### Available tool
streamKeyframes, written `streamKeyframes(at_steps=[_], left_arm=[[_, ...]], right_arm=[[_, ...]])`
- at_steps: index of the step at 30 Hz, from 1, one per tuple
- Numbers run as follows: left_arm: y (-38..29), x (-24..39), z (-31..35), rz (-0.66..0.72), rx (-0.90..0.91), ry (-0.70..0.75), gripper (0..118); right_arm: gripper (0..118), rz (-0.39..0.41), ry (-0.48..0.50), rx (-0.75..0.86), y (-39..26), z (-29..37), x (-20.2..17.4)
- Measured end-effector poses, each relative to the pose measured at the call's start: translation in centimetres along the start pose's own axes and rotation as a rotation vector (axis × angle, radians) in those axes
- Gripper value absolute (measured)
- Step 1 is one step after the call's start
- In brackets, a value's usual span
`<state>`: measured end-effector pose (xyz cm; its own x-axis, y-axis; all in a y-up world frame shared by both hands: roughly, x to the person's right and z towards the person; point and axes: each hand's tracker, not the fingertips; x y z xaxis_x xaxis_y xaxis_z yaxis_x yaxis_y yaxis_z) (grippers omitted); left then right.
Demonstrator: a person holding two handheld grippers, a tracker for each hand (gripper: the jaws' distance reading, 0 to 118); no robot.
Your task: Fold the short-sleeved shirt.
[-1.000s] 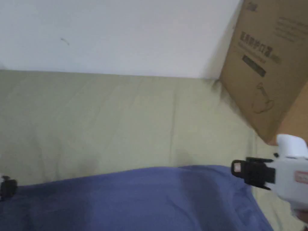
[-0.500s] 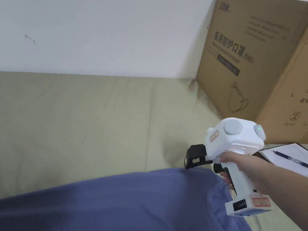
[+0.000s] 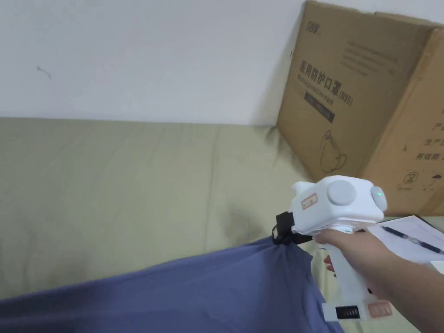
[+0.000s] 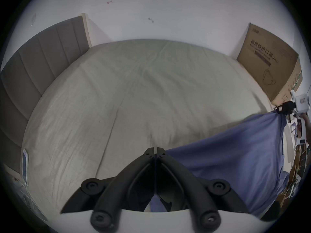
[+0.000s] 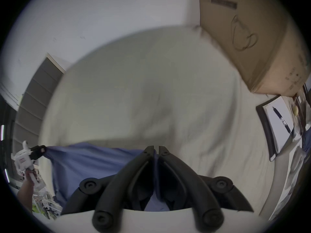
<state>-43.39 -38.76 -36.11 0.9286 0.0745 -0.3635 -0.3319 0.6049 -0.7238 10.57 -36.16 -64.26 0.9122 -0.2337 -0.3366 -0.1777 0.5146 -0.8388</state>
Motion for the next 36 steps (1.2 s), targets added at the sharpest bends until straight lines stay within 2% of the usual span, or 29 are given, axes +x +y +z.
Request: streamKeyframes(at_steps=[2,8,14,19,23,28,36], left_arm=[[0.6,0.2,3.0,0.005,0.054,-0.019,0],[3.8,0.8,15.0,-0.016,0.237,-0.073,0],[9.2,2.2,26.9,-0.037,0.404,-0.111,0],[14.4,2.5,32.0,-0.046,0.489,-0.103,0],[19.0,3.3,33.7,-0.052,0.553,-0.102,0],[25.5,4.2,32.2,-0.075,0.635,-0.038,0],[32.5,5.3,26.9,-0.045,0.735,0.021,0]], right_arm=[[4,-0.017,0.043,0.052,-1.3,4.8,-0.3],[4,0.023,0.030,0.212,-4.0,19.6,-1.7],[4,0.057,0.008,0.376,-2.2,32.3,-4.1],[4,0.070,0.012,0.487,1.8,39.0,-6.3],[4,0.046,0.003,0.577,6.5,41.3,-7.7],[4,0.026,-0.017,0.656,13.7,40.7,-9.0],[4,0.098,-0.106,0.777,21.6,37.5,-11.4]])
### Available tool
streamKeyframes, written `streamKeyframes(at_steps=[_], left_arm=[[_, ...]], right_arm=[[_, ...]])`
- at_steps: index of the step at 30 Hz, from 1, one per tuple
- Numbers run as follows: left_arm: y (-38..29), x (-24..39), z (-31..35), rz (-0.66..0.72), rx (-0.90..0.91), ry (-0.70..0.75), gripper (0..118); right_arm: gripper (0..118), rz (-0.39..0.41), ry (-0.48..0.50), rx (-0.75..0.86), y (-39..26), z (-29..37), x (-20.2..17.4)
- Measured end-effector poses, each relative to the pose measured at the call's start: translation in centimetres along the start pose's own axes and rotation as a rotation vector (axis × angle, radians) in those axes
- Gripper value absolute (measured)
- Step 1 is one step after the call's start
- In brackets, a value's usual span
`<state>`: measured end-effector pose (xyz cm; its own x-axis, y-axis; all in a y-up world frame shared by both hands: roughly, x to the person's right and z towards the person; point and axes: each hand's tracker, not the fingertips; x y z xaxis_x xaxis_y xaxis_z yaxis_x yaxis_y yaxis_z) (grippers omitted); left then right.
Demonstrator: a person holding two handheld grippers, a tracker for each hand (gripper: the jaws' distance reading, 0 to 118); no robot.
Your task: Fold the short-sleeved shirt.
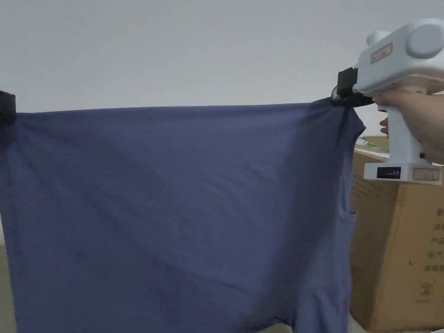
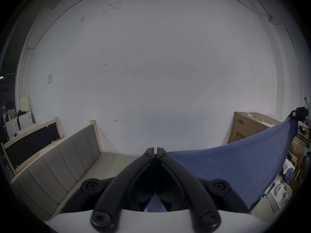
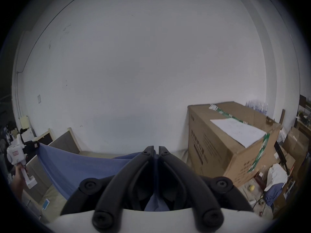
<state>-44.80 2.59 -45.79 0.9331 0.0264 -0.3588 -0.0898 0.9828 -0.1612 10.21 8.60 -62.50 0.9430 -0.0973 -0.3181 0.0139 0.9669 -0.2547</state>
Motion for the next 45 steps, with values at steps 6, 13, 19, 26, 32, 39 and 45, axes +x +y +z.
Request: streamKeyframes(at_steps=[6,13,19,26,32,39,45], left_arm=[[-2.7,0.8,-2.6,0.014,0.054,0.007,0],[-17.4,1.9,-4.6,0.018,-0.174,-0.081,0],[-36.5,1.5,0.7,0.089,-0.480,-0.133,0],[-46.8,-1.5,13.4,0.057,-0.604,-0.144,0],[-46.6,-4.5,22.4,0.109,-0.557,-0.175,0],[-48.0,-4.5,27.7,0.045,-0.620,-0.196,0],[-51.2,-3.3,28.6,-0.028,-0.715,-0.177,0]], right_arm=[[4,0.014,-0.042,0.059,-3.5,-3.1,-0.3],[4,0.011,-0.064,-0.091,-21.2,-5.5,1.6],[4,0.061,0.016,-0.485,-43.2,-1.5,2.5],[4,-0.066,0.060,-0.586,-54.4,11.9,5.5],[4,-0.126,0.105,-0.557,-53.7,21.6,8.1],[4,-0.080,0.103,-0.643,-54.6,26.8,8.8],[4,-0.024,0.014,-0.794,-58.1,26.0,8.4]])
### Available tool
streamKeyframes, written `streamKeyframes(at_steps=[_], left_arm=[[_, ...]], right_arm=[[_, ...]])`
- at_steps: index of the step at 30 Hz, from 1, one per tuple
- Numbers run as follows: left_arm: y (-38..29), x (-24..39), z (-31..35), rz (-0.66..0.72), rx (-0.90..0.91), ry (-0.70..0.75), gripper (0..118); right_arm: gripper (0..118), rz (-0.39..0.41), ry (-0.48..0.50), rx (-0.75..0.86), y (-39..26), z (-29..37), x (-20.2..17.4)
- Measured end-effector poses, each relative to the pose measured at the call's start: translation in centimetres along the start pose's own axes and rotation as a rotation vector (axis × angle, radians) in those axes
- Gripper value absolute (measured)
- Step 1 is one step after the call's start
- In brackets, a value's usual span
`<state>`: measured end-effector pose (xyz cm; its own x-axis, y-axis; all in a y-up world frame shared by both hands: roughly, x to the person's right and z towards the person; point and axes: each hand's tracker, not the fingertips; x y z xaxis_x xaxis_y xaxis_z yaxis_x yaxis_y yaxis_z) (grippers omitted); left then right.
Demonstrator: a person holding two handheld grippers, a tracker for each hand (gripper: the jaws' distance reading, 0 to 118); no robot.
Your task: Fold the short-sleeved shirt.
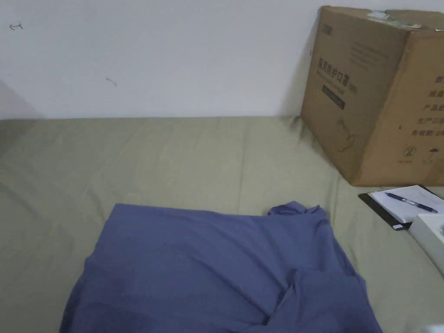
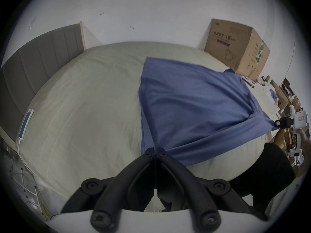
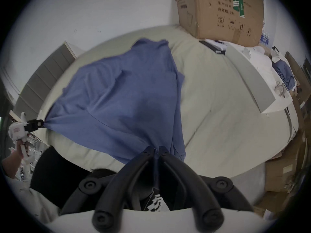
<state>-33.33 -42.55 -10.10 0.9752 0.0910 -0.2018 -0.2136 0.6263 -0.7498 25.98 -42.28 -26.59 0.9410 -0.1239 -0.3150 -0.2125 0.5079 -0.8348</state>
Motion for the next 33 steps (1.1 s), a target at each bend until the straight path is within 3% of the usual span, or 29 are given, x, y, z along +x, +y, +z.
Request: streamKeyframes(at_steps=[3,4,6,7,8,9,10,16,18,19,20,21,22,24,26,28,31,33], left_arm=[[-0.5,0.0,-1.1,0.000,-0.025,0.022,5],[-0.5,0.1,-1.1,-0.008,-0.039,0.038,17],[-0.5,-0.1,-1.1,-0.023,-0.072,0.104,78],[-0.4,-0.5,-0.9,-0.010,-0.076,0.113,103],[-0.4,-0.9,-0.5,0.023,-0.081,0.118,118],[-0.7,-1.3,0.4,0.064,-0.064,0.105,118],[-0.5,-1.5,1.7,0.099,-0.012,0.065,118],[1.2,-1.3,9.7,0.305,0.207,-0.079,118],[1.4,-1.1,12.0,0.371,0.273,-0.096,105],[1.3,-1.0,13.1,0.393,0.320,-0.131,80],[1.2,-0.9,14.0,0.404,0.366,-0.150,19],[1.0,-0.8,14.5,0.404,0.413,-0.150,0],[1.2,-0.6,14.9,0.383,0.409,-0.119,0],[1.6,0.2,15.1,0.313,0.415,-0.012,0],[2.0,0.5,14.7,0.253,0.386,-0.018,0],[2.6,0.7,12.8,0.200,0.275,0.054,0],[3.1,-0.4,7.5,0.146,-0.024,-0.025,0],[2.5,-0.7,4.3,0.139,-0.098,-0.067,20]], right_arm=[[4,-0.003,-0.042,-0.021,0.4,-1.4,-0.9],[9,-0.009,-0.053,-0.027,0.6,-1.6,-1.1],[30,-0.016,-0.123,-0.001,0.7,-1.3,-1.3],[46,-0.020,-0.129,0.009,0.9,-1.0,-1.2],[83,-0.034,-0.124,0.006,1.1,-0.6,-1.0],[108,-0.060,-0.120,0.010,1.3,-0.1,-0.9],[118,-0.091,-0.106,0.033,1.5,0.8,-0.9],[114,-0.183,0.014,0.288,2.4,8.0,-4.2],[100,-0.211,0.095,0.399,2.1,10.3,-6.0],[82,-0.219,0.141,0.475,1.9,11.2,-6.9],[41,-0.219,0.172,0.524,1.8,11.9,-7.7],[10,-0.203,0.182,0.553,1.8,12.5,-8.6],[0,-0.180,0.174,0.566,1.9,13.1,-9.6],[0,-0.132,0.157,0.589,2.3,13.8,-10.5],[0,-0.095,0.219,0.594,2.5,14.8,-11.2],[0,-0.060,0.232,0.586,2.9,15.0,-11.9],[0,0.020,0.244,0.542,3.0,14.8,-13.0],[0,0.069,0.239,0.502,3.1,13.7,-13.6]])
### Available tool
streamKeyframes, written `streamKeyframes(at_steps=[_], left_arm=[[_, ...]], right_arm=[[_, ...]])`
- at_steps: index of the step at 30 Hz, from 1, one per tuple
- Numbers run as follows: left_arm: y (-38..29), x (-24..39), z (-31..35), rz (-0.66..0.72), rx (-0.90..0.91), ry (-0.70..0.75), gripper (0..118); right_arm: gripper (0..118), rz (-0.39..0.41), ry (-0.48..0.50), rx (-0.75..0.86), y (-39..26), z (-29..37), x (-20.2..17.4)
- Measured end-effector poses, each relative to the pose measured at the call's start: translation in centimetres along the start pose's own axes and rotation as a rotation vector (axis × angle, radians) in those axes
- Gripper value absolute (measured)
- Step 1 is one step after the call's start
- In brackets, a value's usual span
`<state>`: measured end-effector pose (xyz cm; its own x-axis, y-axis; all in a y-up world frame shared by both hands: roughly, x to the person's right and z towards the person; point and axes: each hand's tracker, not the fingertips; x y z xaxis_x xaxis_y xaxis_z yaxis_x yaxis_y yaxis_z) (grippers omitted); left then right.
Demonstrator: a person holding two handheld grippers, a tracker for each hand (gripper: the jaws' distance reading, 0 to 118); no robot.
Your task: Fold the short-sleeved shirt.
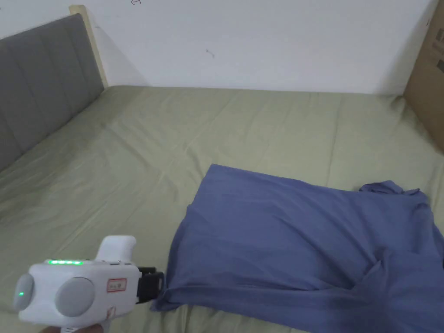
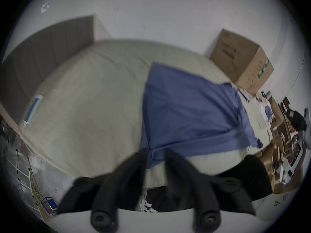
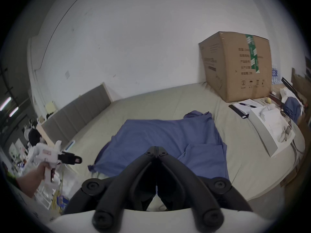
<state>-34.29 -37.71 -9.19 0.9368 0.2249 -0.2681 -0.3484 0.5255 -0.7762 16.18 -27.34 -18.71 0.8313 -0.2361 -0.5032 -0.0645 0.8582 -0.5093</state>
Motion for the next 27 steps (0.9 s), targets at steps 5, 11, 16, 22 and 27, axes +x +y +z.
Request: streamKeyframes(at_steps=[5,11,16,22,27], left_arm=[[-0.9,-1.1,-5.1,0.013,-0.070,0.050,113],[-1.5,0.3,-6.0,-0.092,-0.038,0.049,61],[-3.0,0.8,-5.2,-0.170,0.069,0.037,5],[-3.3,1.6,-3.7,-0.124,0.123,0.055,5],[-2.9,1.8,-3.6,-0.088,0.118,0.055,5]], right_arm=[[0,0.029,-0.006,-0.079,-1.5,-1.7,-0.3],[0,-0.017,-0.023,-0.153,-2.6,-3.4,0.7],[0,-0.076,-0.060,-0.151,-2.8,-3.8,2.7],[3,-0.107,-0.216,-0.264,-4.1,-4.9,8.9],[118,-0.243,-0.279,-0.508,-7.8,-7.3,15.1]])
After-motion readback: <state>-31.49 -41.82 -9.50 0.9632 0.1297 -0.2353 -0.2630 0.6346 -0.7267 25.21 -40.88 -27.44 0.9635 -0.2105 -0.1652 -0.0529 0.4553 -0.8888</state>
